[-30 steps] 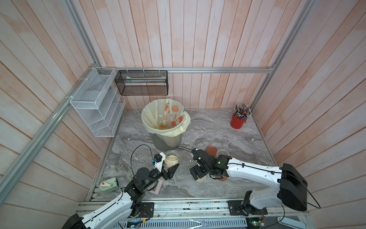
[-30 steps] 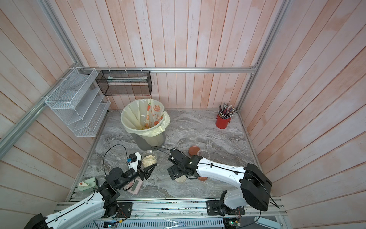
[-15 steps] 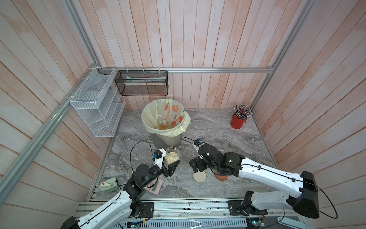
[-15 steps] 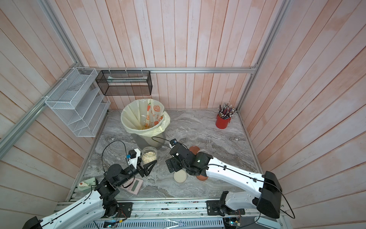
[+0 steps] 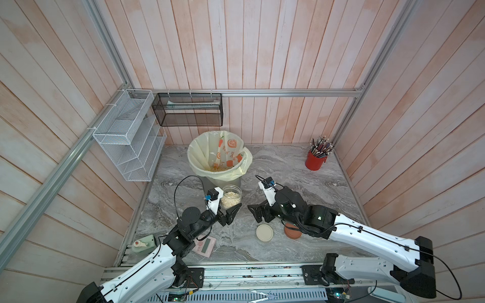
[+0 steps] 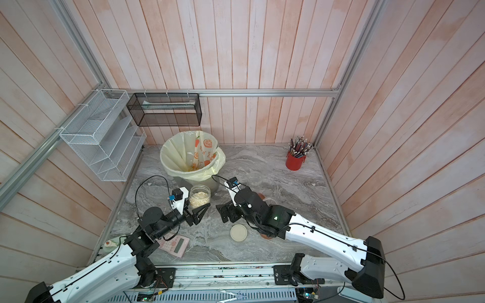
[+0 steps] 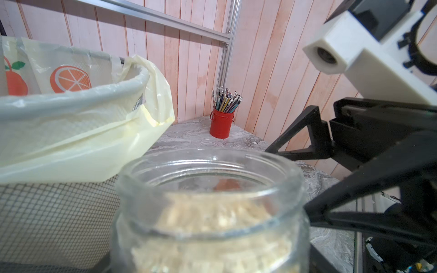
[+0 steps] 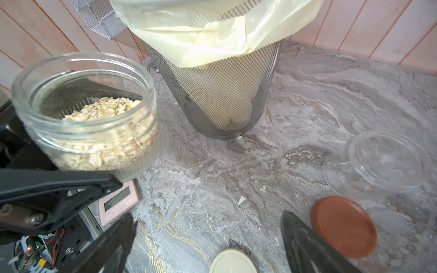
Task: Empty expired oatmeal from jars
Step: Place the lid at the center of the board, then pour the expired oatmeal into the trash bin.
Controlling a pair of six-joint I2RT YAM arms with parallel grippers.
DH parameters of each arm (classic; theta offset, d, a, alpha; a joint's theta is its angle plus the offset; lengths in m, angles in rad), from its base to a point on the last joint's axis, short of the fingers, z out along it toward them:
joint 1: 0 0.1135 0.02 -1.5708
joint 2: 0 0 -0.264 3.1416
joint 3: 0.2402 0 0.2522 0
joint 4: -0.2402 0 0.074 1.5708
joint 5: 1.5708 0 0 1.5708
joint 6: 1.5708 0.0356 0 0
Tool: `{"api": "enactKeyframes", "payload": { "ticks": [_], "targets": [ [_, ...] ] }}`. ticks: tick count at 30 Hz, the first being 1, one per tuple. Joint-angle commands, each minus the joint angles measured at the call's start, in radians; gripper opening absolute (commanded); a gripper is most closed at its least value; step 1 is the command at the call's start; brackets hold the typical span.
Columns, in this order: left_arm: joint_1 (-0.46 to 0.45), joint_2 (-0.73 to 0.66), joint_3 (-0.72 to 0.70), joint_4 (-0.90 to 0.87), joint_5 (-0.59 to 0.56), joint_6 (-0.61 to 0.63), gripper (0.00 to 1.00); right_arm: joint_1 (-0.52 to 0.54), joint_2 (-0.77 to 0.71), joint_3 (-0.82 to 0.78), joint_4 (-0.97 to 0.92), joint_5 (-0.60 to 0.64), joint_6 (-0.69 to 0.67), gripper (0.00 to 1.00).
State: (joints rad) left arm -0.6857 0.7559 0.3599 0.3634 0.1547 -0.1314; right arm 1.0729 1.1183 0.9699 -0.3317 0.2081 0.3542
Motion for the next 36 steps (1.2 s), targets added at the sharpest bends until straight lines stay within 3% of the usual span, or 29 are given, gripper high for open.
{"api": "enactKeyframes", "payload": {
  "ticks": [1, 7, 14, 22, 27, 36],
  "targets": [
    [-0.002, -0.006, 0.064, 0.016, -0.018, 0.04, 0.0, 0.004, -0.032, -0.005, 0.064, -0.032, -0.027, 0.98],
    [-0.002, 0.024, 0.11, 0.002, -0.027, 0.047, 0.0, -0.003, -0.154, -0.078, 0.225, -0.054, -0.04, 0.98],
    [-0.002, 0.063, 0.159, 0.019, -0.031, 0.098, 0.0, -0.051, -0.211, -0.07, 0.329, -0.171, -0.065, 0.98],
    [-0.002, 0.129, 0.279, -0.018, -0.032, 0.179, 0.0, -0.15, -0.124, -0.009, 0.363, -0.3, -0.014, 0.92],
    [0.009, 0.174, 0.348, -0.052, -0.039, 0.244, 0.0, -0.189, -0.088, 0.009, 0.418, -0.346, -0.001, 0.98],
    [0.077, 0.23, 0.399, -0.017, 0.029, 0.264, 0.0, -0.21, 0.022, 0.103, 0.465, -0.427, -0.046, 0.98]
  ]
}}
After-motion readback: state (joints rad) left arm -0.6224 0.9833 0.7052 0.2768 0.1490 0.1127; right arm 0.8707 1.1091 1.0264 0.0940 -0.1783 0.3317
